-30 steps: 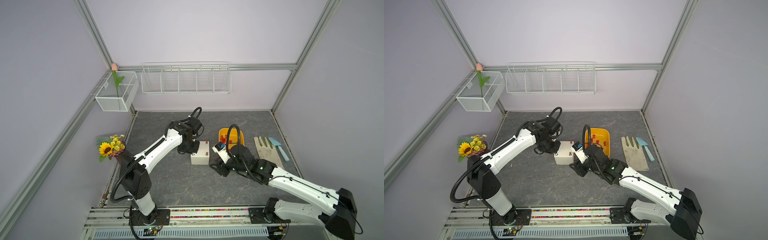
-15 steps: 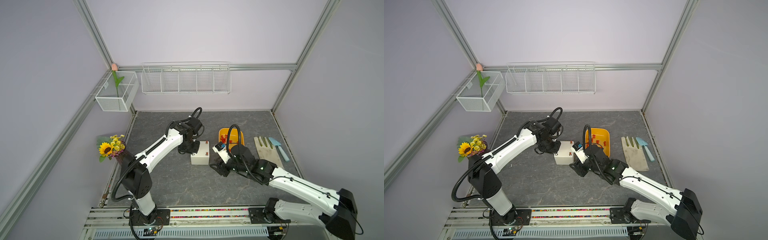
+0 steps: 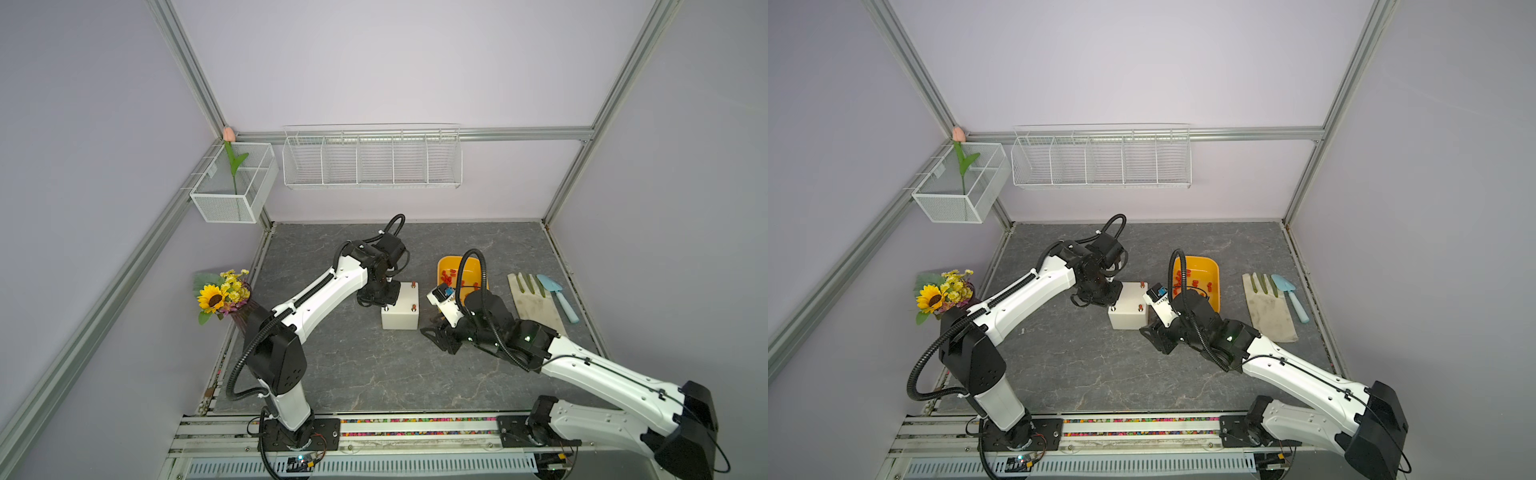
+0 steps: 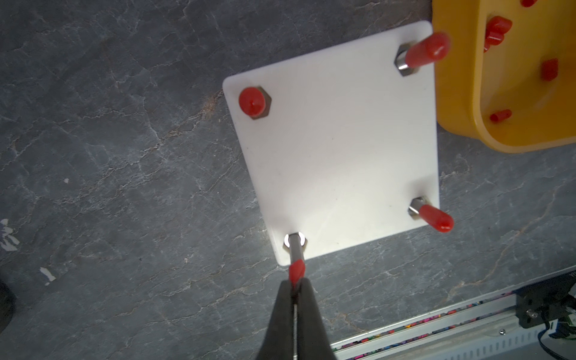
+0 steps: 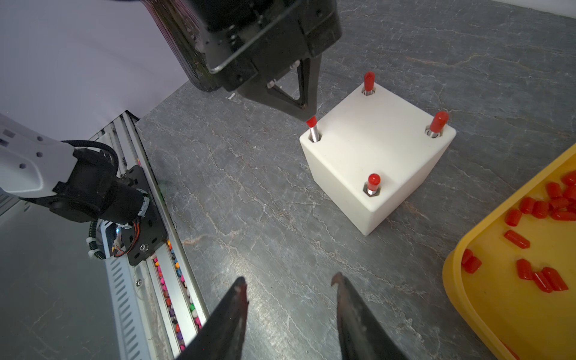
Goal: Cover the protruding screws with screw protection sleeves
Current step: Attach the screw protection sleeve to the screw.
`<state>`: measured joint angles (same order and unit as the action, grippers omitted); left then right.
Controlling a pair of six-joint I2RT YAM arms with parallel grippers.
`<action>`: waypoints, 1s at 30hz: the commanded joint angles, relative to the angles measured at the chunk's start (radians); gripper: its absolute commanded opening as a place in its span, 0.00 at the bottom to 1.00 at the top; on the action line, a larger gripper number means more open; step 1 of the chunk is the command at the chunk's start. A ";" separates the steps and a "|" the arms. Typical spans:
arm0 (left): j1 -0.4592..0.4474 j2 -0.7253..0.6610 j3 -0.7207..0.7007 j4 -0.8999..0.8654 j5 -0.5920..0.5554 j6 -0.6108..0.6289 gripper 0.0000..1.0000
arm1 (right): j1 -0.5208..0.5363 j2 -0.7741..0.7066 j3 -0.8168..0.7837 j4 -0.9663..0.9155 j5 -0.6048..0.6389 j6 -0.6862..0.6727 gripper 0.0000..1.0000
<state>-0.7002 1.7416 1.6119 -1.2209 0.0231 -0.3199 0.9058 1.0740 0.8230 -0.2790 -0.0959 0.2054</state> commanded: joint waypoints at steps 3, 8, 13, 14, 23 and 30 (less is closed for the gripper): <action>0.003 0.020 0.026 -0.017 -0.006 0.013 0.02 | 0.007 -0.020 -0.021 0.015 0.012 -0.002 0.48; 0.004 0.024 0.026 -0.022 0.002 0.017 0.02 | 0.008 -0.017 -0.019 0.020 0.009 -0.002 0.48; 0.004 0.029 0.023 -0.020 0.017 0.018 0.02 | 0.008 -0.014 -0.019 0.021 0.010 -0.003 0.48; 0.004 0.030 0.023 -0.020 0.016 0.019 0.02 | 0.007 -0.014 -0.019 0.022 0.009 -0.002 0.48; 0.003 0.041 0.040 -0.026 0.024 0.023 0.02 | 0.007 -0.010 -0.015 0.021 0.010 -0.002 0.48; 0.003 0.036 0.054 -0.037 0.020 0.025 0.06 | 0.008 -0.003 -0.012 0.024 0.008 -0.005 0.48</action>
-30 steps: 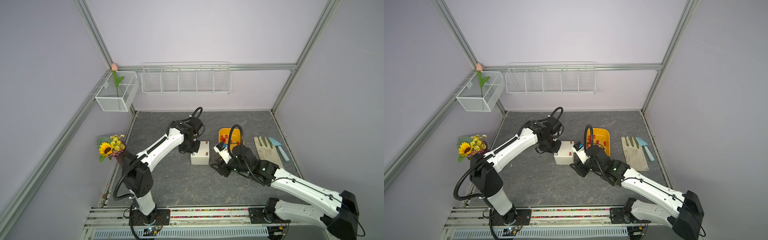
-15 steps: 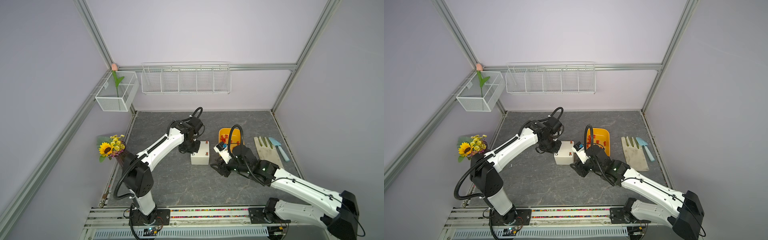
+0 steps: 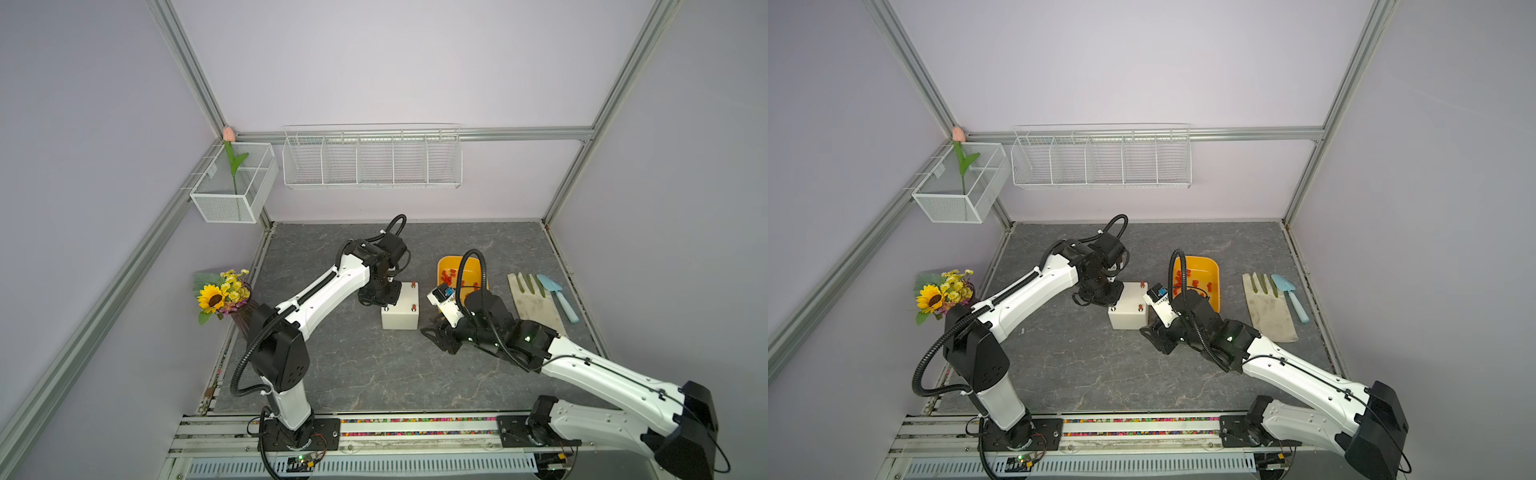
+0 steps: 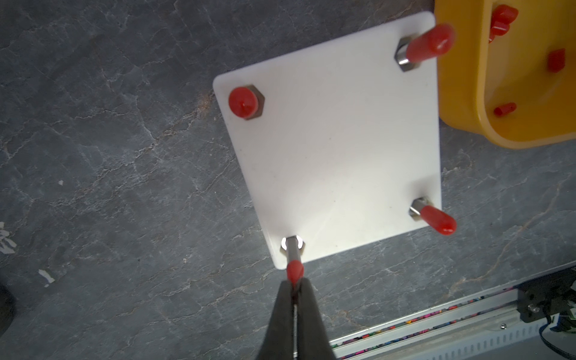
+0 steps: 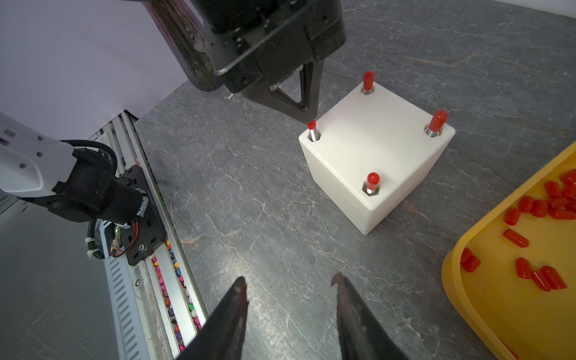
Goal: Cover the protruding screws with screw protection sleeves
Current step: Attach the screw protection sleeve to the screw.
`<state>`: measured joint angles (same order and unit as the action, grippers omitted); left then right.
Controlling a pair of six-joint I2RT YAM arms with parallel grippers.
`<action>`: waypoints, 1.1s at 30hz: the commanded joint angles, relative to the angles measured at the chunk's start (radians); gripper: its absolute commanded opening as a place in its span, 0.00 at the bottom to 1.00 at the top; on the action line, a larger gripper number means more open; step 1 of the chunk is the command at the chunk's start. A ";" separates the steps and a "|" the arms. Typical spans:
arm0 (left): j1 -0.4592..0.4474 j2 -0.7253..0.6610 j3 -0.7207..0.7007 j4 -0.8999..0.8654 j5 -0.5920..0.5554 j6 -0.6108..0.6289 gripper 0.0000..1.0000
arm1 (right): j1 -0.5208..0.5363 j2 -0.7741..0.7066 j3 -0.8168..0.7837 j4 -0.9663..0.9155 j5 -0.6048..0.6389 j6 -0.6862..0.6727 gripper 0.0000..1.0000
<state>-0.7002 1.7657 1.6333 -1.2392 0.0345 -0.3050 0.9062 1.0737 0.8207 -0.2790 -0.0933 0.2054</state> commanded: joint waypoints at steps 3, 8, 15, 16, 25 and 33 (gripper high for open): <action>0.003 0.010 0.034 -0.019 0.011 0.010 0.11 | 0.007 -0.003 -0.008 0.023 0.005 -0.007 0.48; 0.003 0.008 0.032 -0.019 0.014 0.009 0.13 | 0.007 -0.003 -0.008 0.021 0.007 -0.008 0.48; 0.003 0.008 0.033 -0.016 0.023 0.009 0.15 | 0.007 -0.006 -0.009 0.020 0.010 -0.008 0.48; 0.004 0.006 0.031 -0.016 0.023 0.008 0.16 | 0.007 -0.006 -0.011 0.020 0.010 -0.008 0.48; 0.003 -0.006 0.026 -0.022 0.004 0.004 0.15 | 0.007 -0.009 -0.012 0.022 0.009 -0.007 0.48; 0.003 -0.007 0.025 -0.028 -0.005 0.005 0.13 | 0.008 -0.022 -0.018 0.023 0.008 -0.004 0.48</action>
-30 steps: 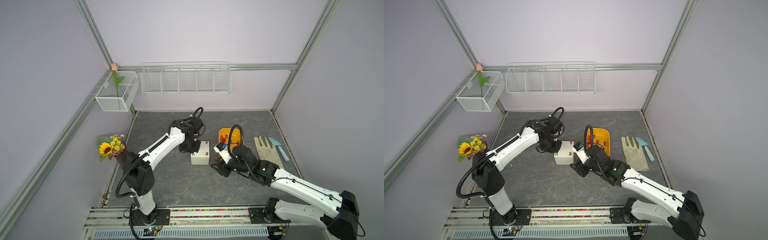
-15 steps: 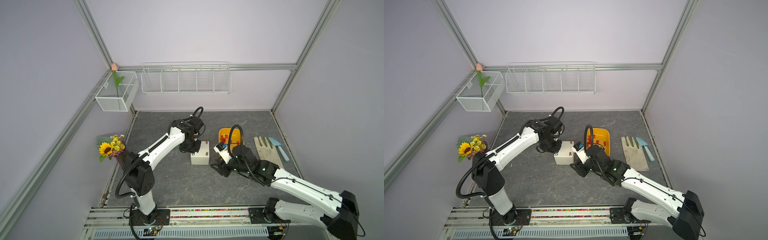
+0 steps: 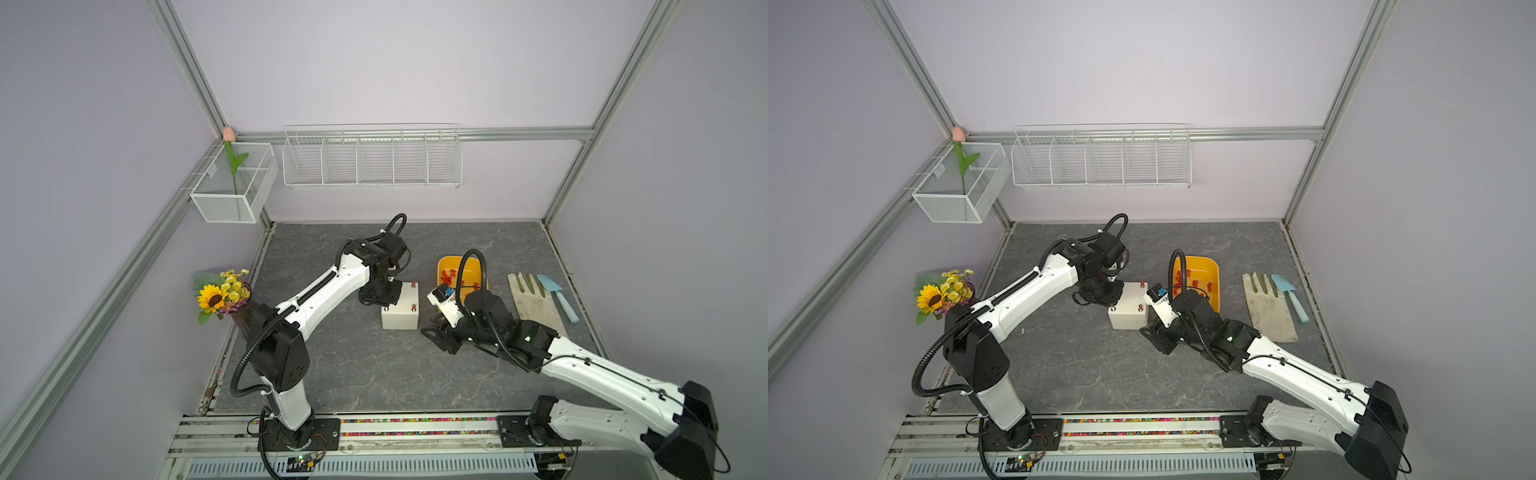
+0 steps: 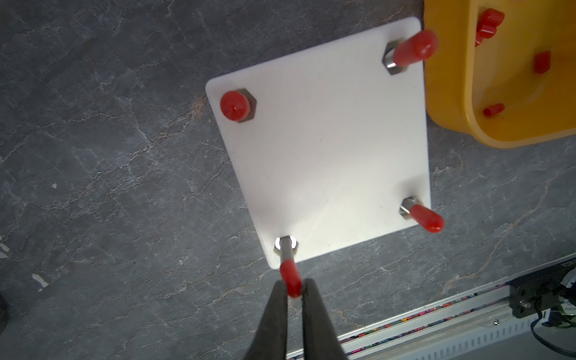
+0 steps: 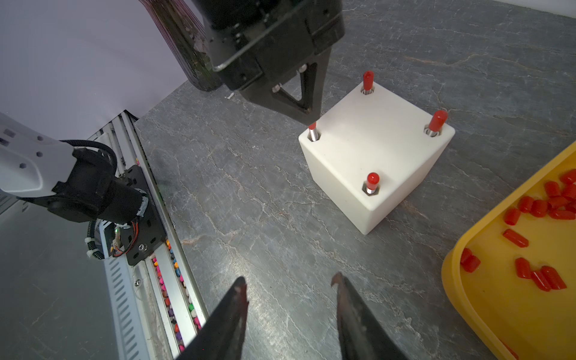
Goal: Cover the protruding screws with screw protection sleeves
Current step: Attach the screw protection sleeve to the screw.
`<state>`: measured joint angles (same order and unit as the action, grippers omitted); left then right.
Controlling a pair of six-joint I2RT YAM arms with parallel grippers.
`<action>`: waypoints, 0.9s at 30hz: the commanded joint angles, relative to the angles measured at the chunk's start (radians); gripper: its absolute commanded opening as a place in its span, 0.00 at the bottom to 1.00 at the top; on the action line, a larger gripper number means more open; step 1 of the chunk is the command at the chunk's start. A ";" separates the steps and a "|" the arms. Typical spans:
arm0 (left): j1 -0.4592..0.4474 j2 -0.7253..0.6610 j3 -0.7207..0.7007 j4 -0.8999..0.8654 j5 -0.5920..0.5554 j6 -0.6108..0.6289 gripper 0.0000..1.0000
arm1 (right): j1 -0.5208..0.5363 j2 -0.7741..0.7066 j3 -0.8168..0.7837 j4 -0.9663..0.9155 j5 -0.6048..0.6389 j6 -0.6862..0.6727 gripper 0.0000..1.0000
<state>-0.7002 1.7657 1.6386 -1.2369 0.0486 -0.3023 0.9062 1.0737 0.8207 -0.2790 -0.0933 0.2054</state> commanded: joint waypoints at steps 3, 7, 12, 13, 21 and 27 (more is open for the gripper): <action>0.003 -0.005 0.018 -0.032 -0.023 0.002 0.13 | 0.007 -0.024 -0.019 0.023 0.010 -0.003 0.48; 0.004 -0.006 0.014 -0.032 -0.026 0.001 0.11 | 0.007 -0.026 -0.019 0.023 0.010 -0.004 0.48; 0.003 -0.009 0.005 -0.029 -0.020 -0.001 0.10 | 0.008 -0.026 -0.017 0.023 0.009 -0.003 0.48; 0.003 -0.010 0.004 -0.029 -0.020 -0.003 0.10 | 0.007 -0.027 -0.015 0.023 0.009 -0.005 0.48; 0.003 -0.018 0.000 -0.032 -0.026 0.000 0.13 | 0.007 -0.033 -0.016 0.023 0.009 -0.001 0.48; 0.003 -0.023 0.003 -0.034 -0.027 -0.001 0.16 | 0.007 -0.034 -0.015 0.023 0.006 0.001 0.48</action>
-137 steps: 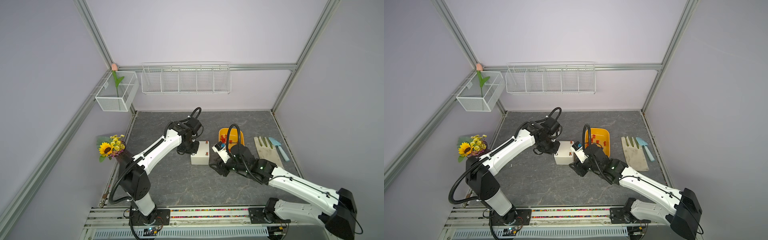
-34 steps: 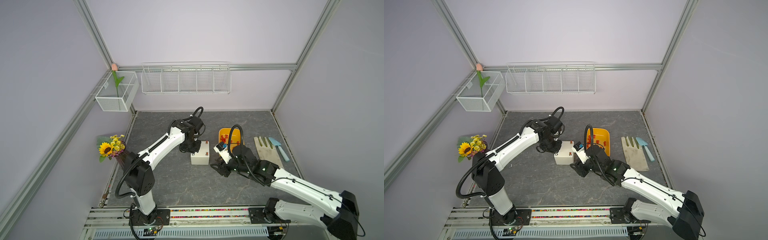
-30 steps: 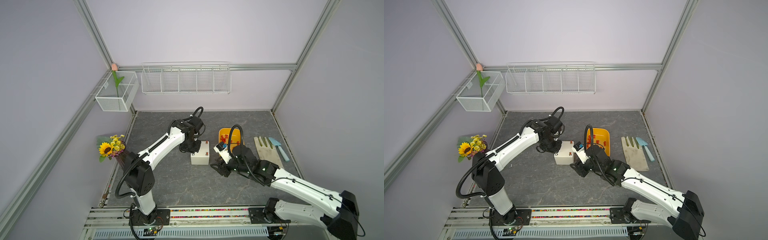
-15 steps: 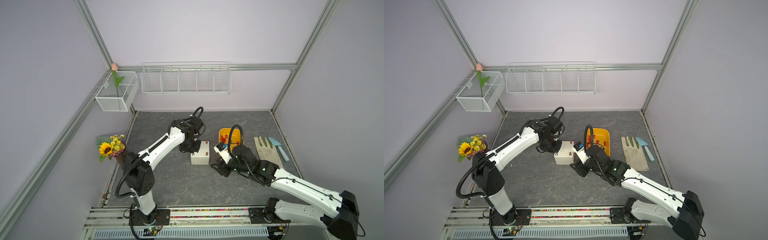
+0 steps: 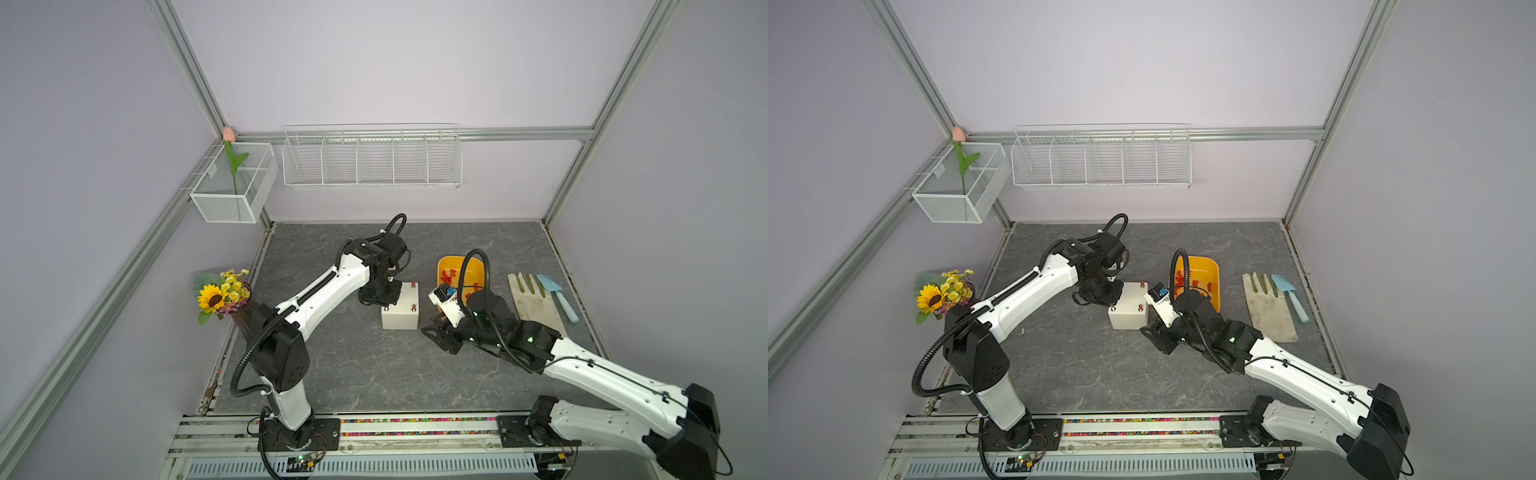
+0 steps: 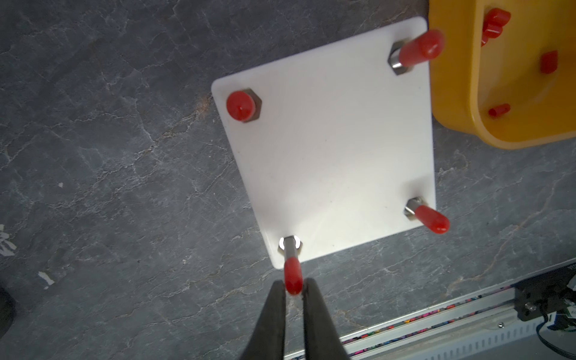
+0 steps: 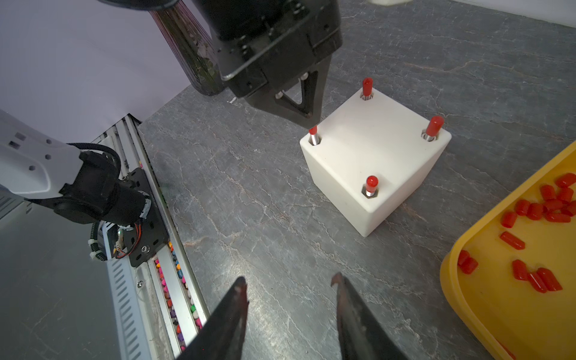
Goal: Cover the protruding screws with screw protection sleeves
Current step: Attach the screw protection sleeve to the screw.
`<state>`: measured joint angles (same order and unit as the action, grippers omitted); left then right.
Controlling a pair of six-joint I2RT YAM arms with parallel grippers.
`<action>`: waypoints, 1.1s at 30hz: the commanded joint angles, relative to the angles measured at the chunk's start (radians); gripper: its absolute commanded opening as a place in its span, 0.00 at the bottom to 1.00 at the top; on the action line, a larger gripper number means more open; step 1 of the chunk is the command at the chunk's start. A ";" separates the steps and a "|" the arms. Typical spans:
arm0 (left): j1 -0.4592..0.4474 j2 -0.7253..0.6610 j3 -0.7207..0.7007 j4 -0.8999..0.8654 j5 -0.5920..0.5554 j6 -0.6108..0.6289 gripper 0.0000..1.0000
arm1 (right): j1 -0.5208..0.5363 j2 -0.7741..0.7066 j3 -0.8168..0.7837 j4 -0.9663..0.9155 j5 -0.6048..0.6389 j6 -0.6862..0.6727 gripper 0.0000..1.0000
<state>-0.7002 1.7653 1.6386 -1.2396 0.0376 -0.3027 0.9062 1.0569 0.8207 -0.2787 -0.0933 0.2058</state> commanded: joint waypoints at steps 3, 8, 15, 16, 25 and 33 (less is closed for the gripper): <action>0.003 -0.029 0.004 -0.031 -0.014 -0.004 0.18 | 0.007 -0.018 -0.015 0.023 0.007 0.000 0.48; 0.004 -0.041 0.018 -0.038 -0.013 -0.004 0.19 | 0.007 -0.017 -0.018 0.022 0.007 0.002 0.48; 0.003 -0.062 0.027 -0.038 -0.017 -0.012 0.20 | 0.007 -0.018 -0.024 0.031 0.005 0.008 0.48; 0.004 -0.070 0.022 -0.031 -0.016 -0.016 0.19 | 0.007 -0.018 -0.027 0.036 0.004 0.009 0.48; 0.002 -0.112 -0.021 0.018 0.011 -0.030 0.18 | 0.005 -0.009 -0.035 0.055 -0.006 0.019 0.48; 0.003 -0.102 -0.061 0.049 0.024 -0.029 0.06 | 0.006 -0.004 -0.023 0.051 -0.006 0.017 0.48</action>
<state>-0.7002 1.6650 1.5959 -1.1976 0.0532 -0.3290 0.9062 1.0569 0.7982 -0.2497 -0.0940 0.2131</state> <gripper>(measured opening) 0.062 0.477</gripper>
